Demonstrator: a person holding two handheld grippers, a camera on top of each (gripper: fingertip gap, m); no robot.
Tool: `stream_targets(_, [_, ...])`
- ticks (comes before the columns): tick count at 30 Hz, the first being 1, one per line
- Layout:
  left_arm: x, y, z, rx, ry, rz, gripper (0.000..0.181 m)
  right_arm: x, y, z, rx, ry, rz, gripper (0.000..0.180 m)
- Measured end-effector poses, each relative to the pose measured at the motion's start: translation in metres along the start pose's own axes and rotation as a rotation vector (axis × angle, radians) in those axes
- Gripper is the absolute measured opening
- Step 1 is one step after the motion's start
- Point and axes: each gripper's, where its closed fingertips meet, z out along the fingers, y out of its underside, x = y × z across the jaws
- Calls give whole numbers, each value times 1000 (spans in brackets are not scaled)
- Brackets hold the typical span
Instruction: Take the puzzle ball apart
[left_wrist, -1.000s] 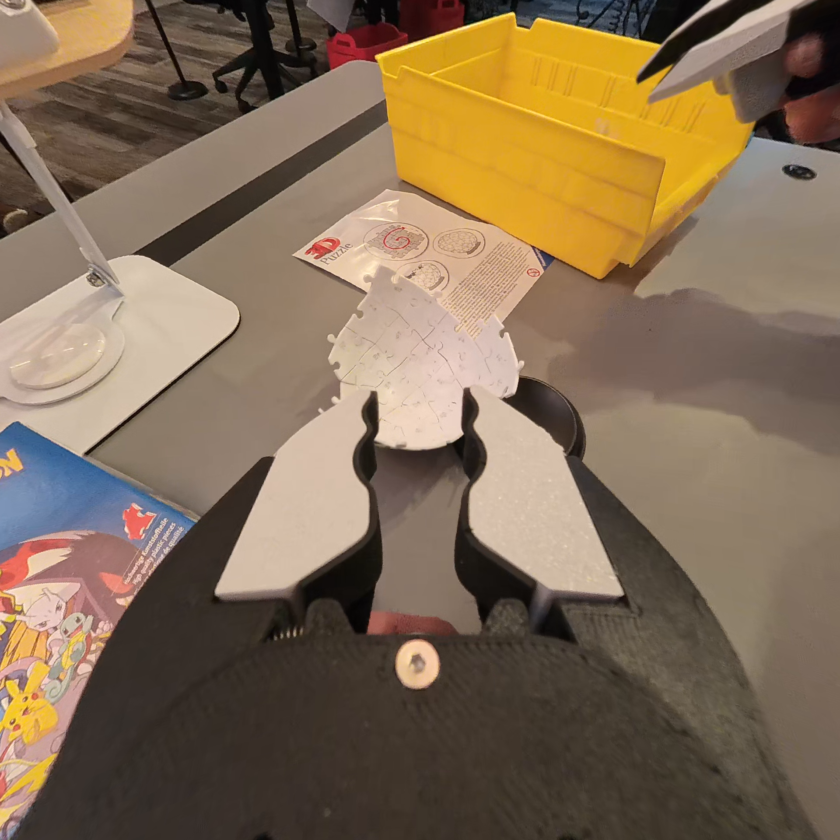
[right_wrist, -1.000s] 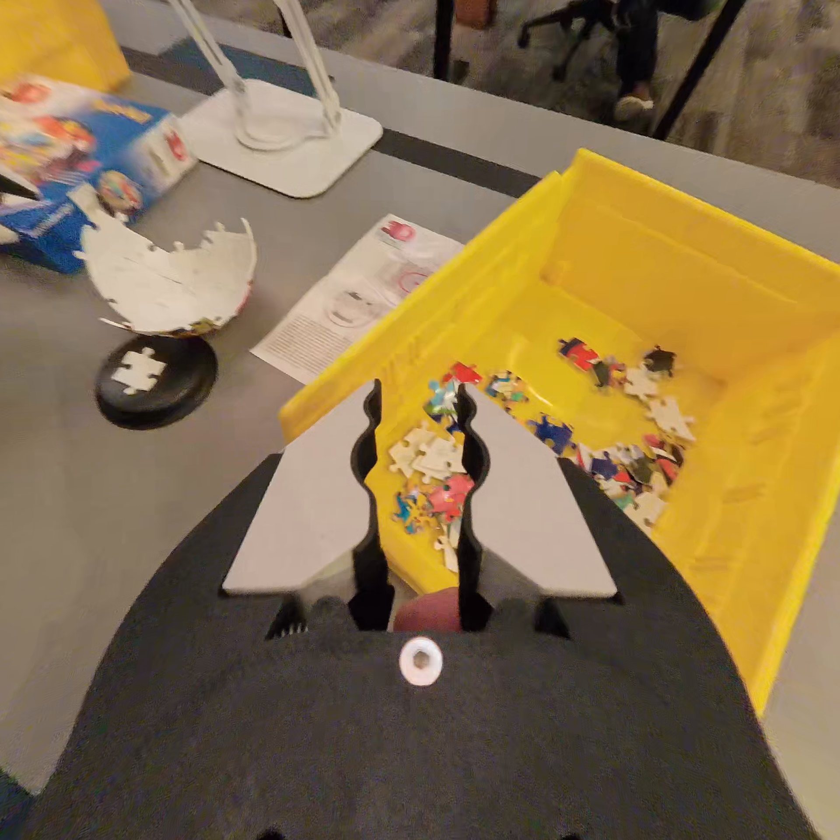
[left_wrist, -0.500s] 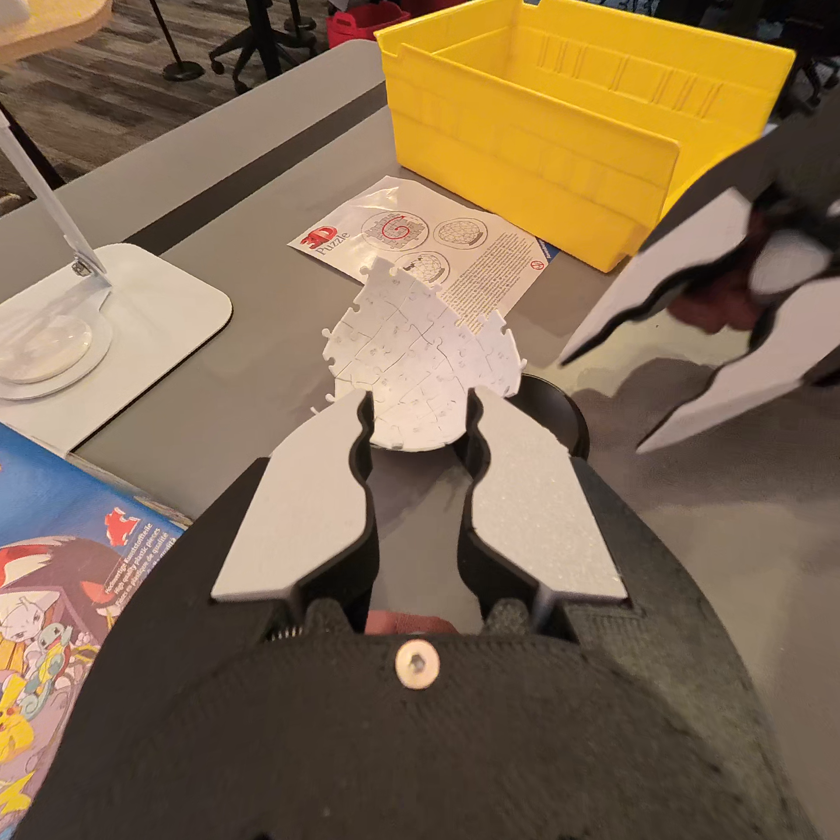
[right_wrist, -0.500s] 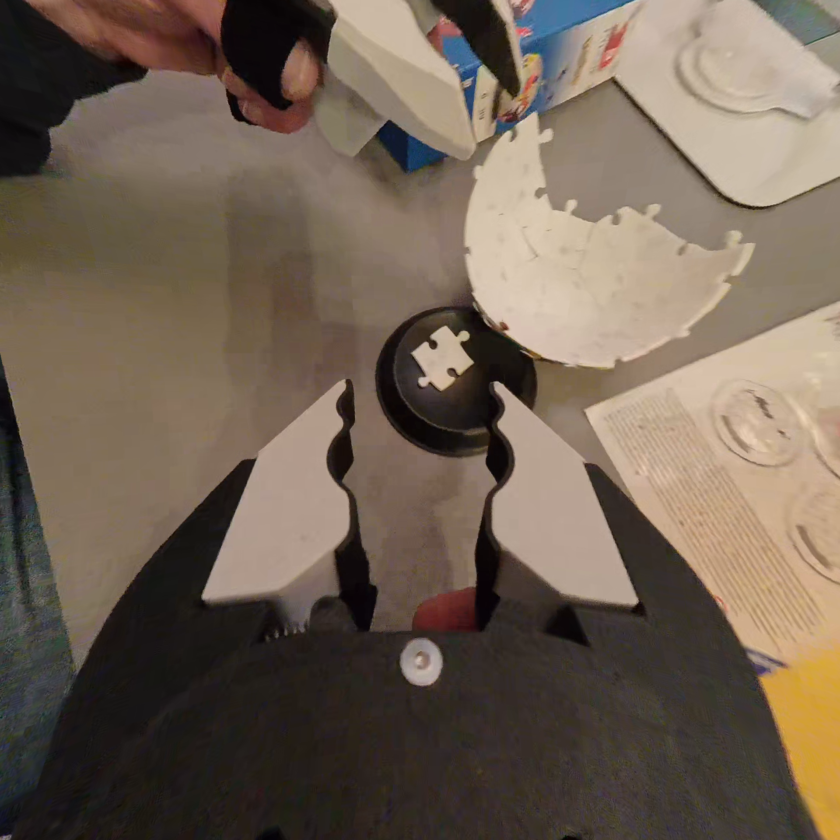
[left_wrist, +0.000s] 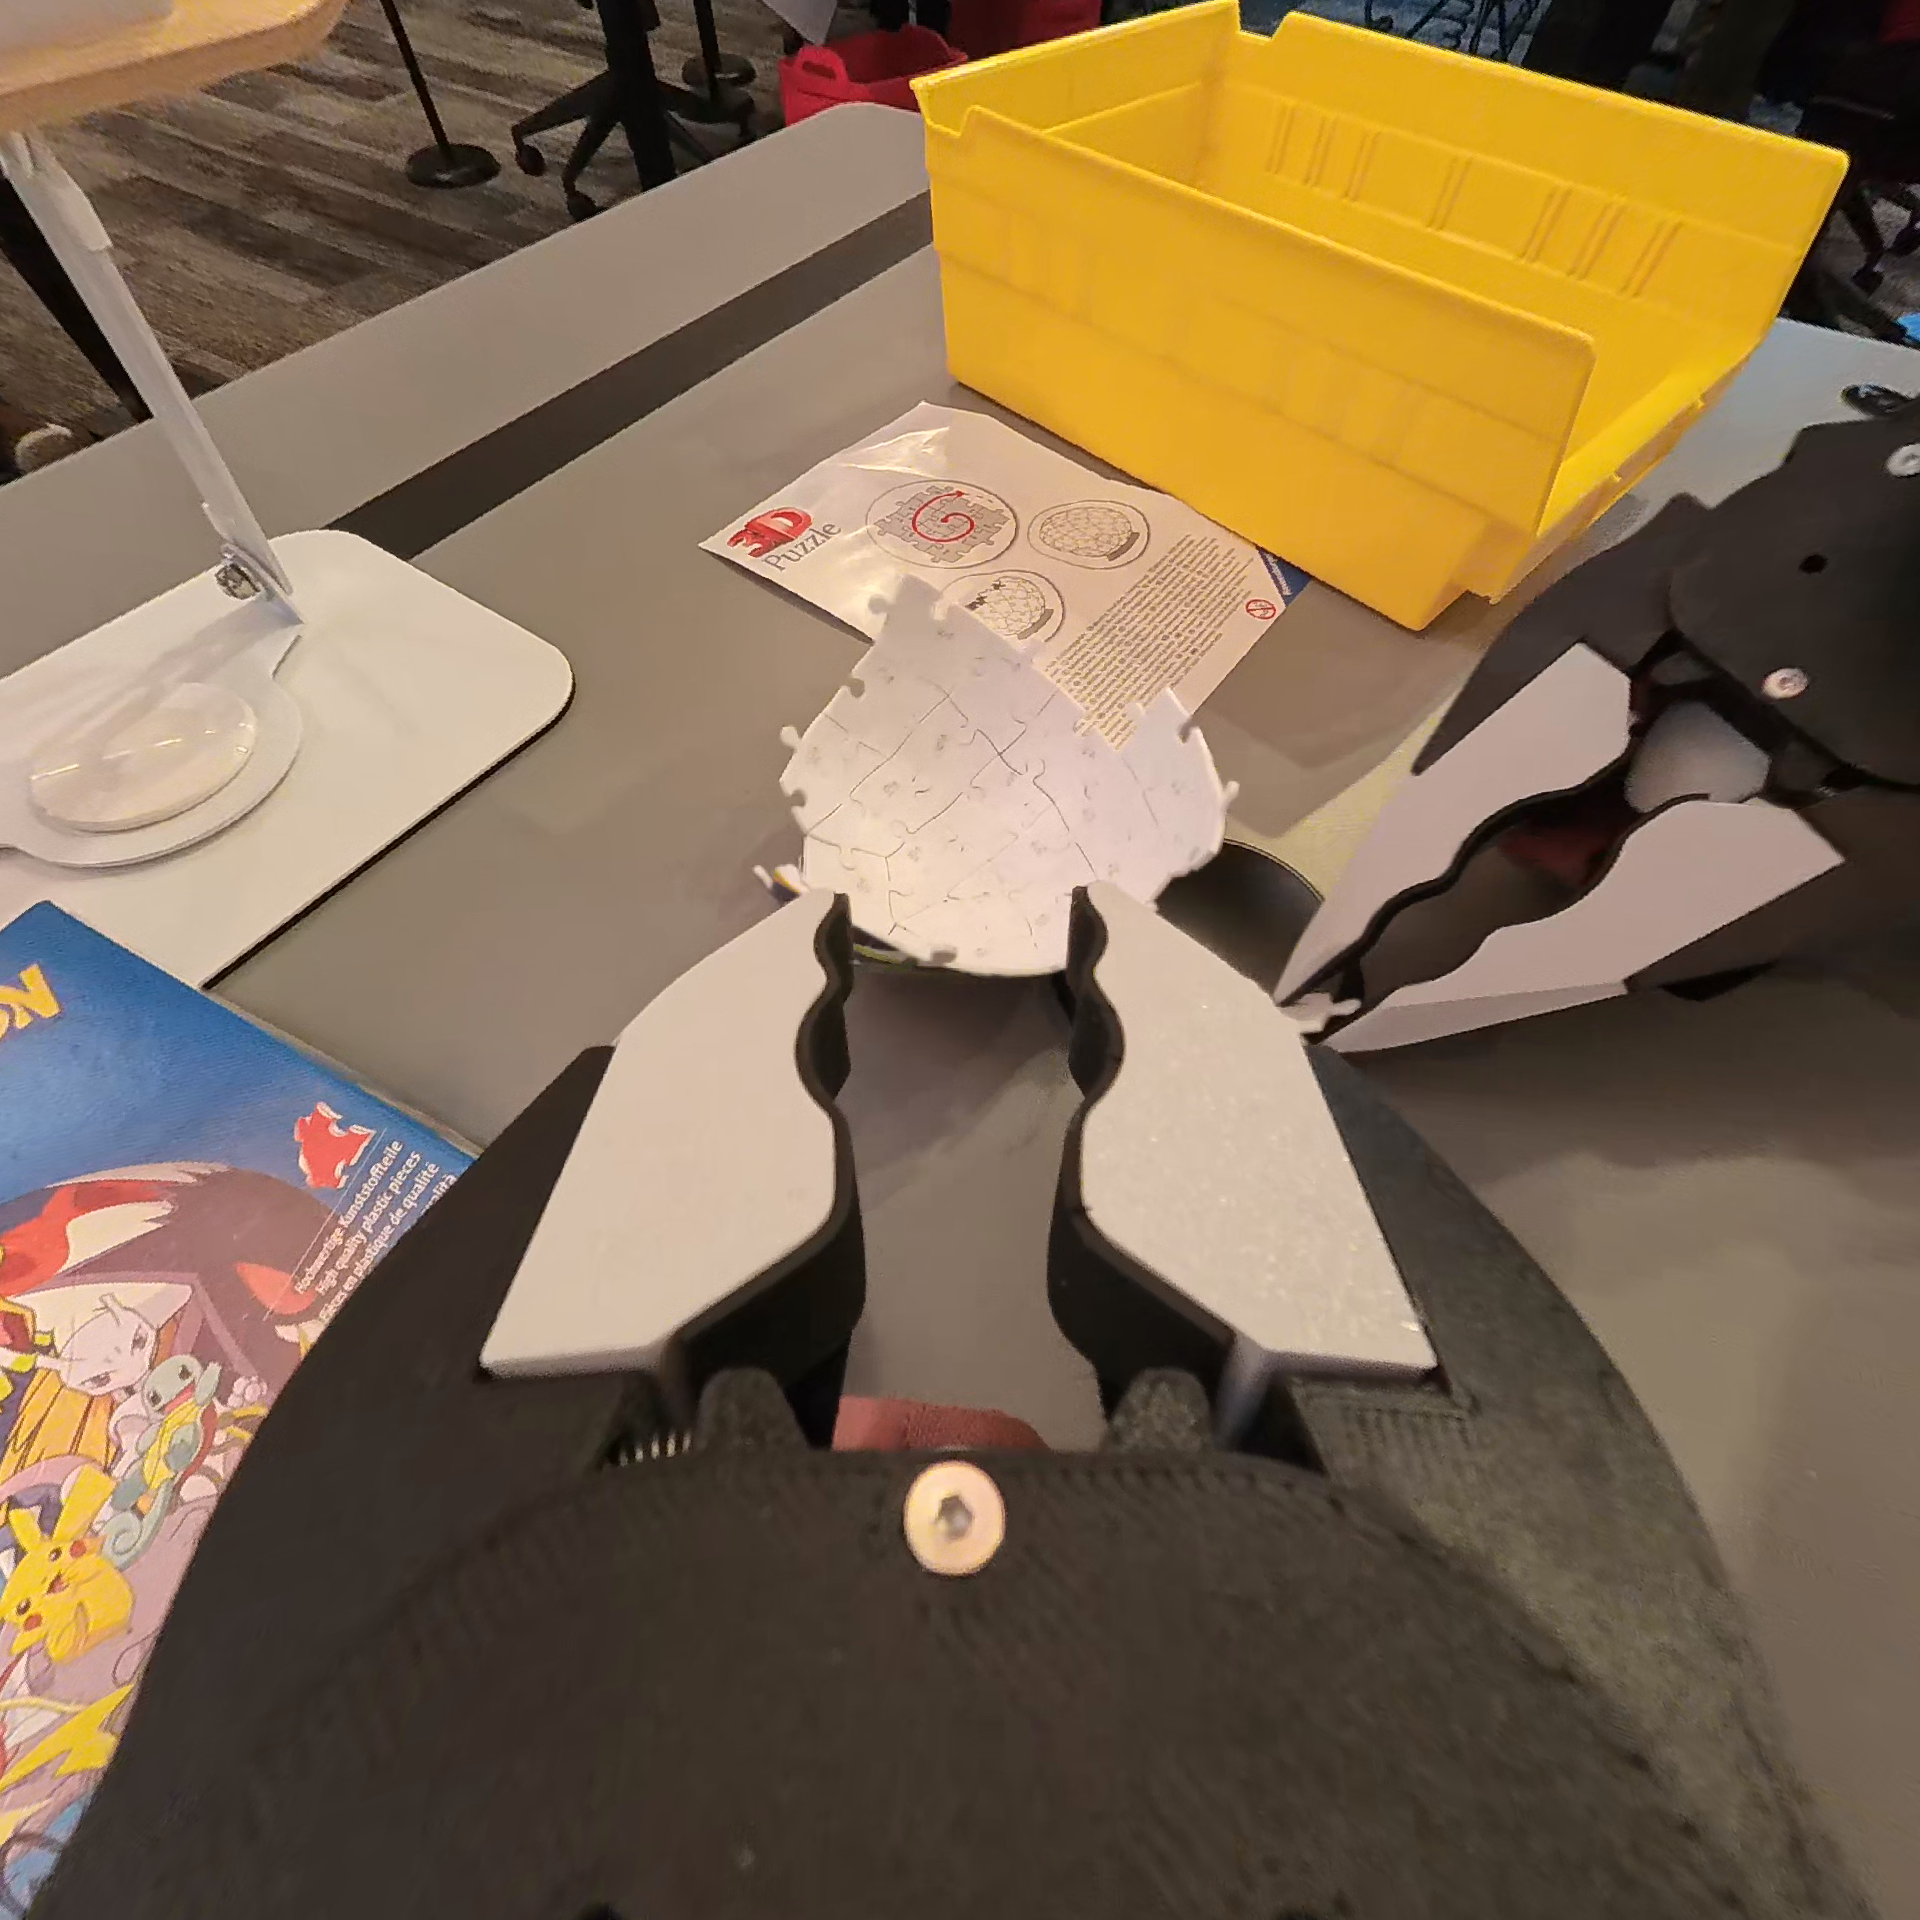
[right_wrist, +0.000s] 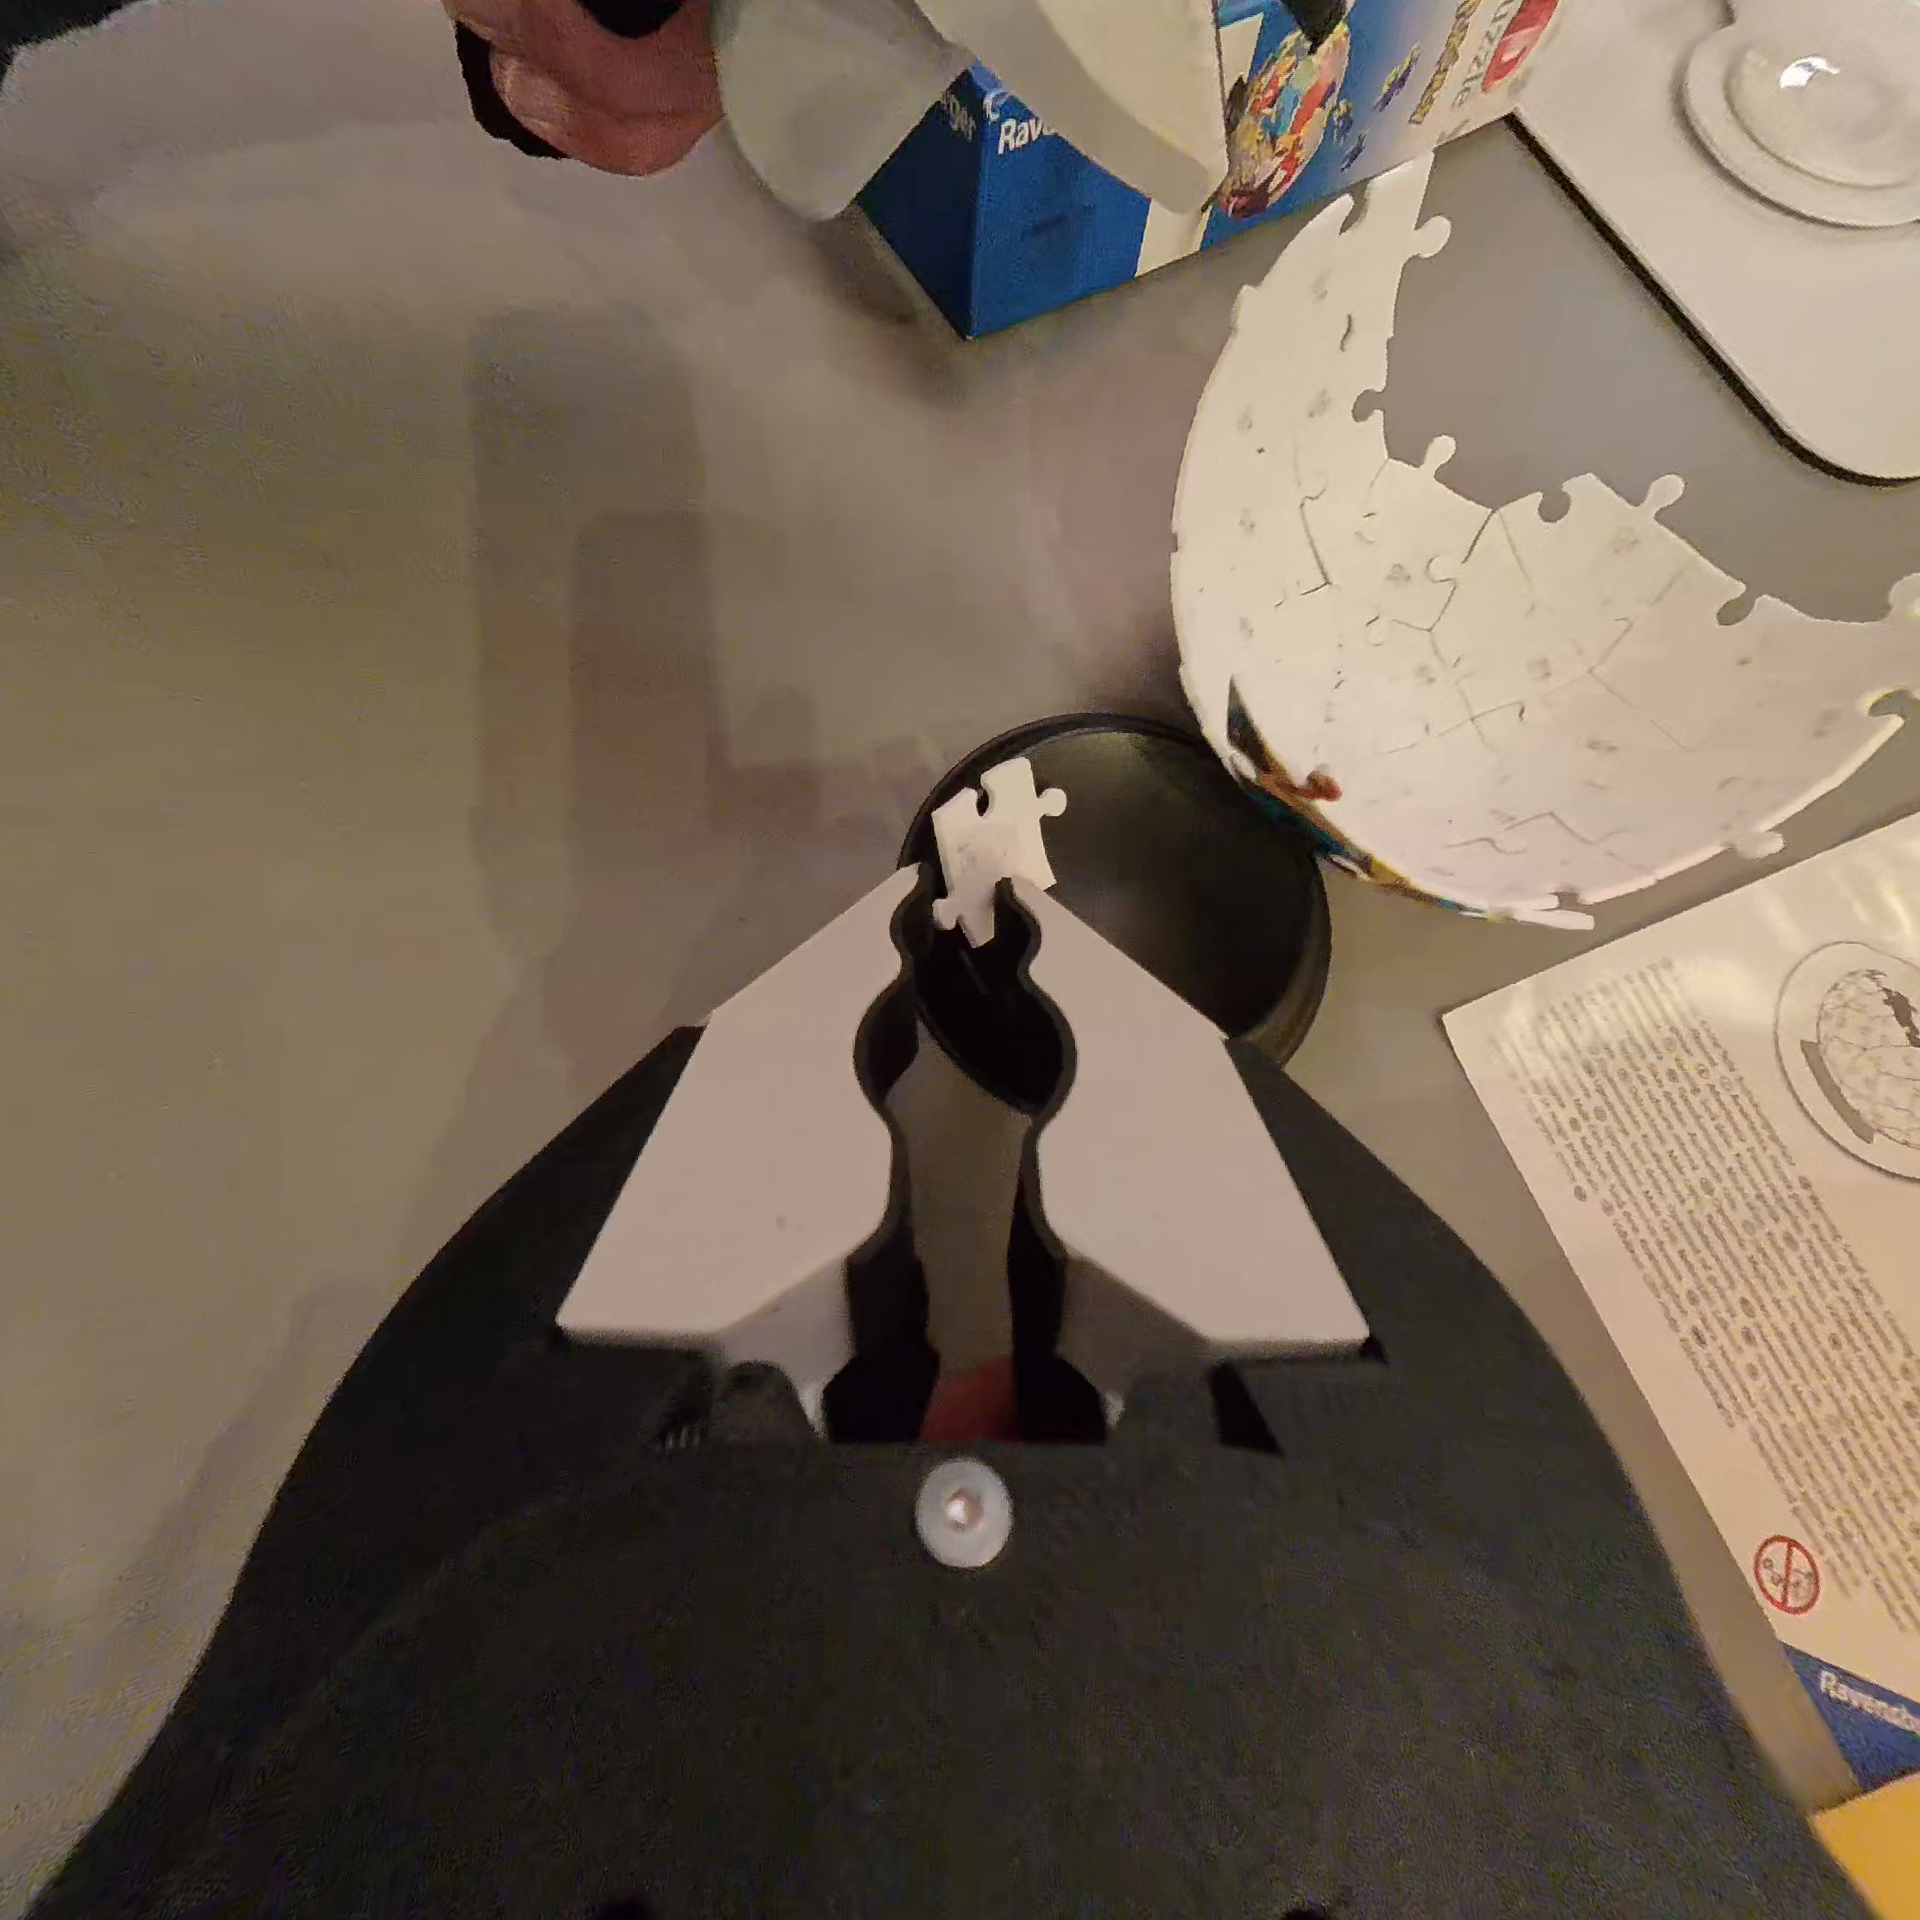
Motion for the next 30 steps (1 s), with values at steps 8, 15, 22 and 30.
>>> stream_targets(8, [-12,-4,3,-29,-44,-18,44,28,-38,-83,211,87,63,0])
stream_targets(15, [-25,12,16,-164,-94,-89,58,149,15,-195,145,580,165,0])
stream_targets(22, [-20,34,25,-253,-107,-171,65,175,84,-201,-67,669,260,40])
stream_targets(30, [-16,33,54,-282,-104,-240,21,113,-2,-168,133,485,112,29])
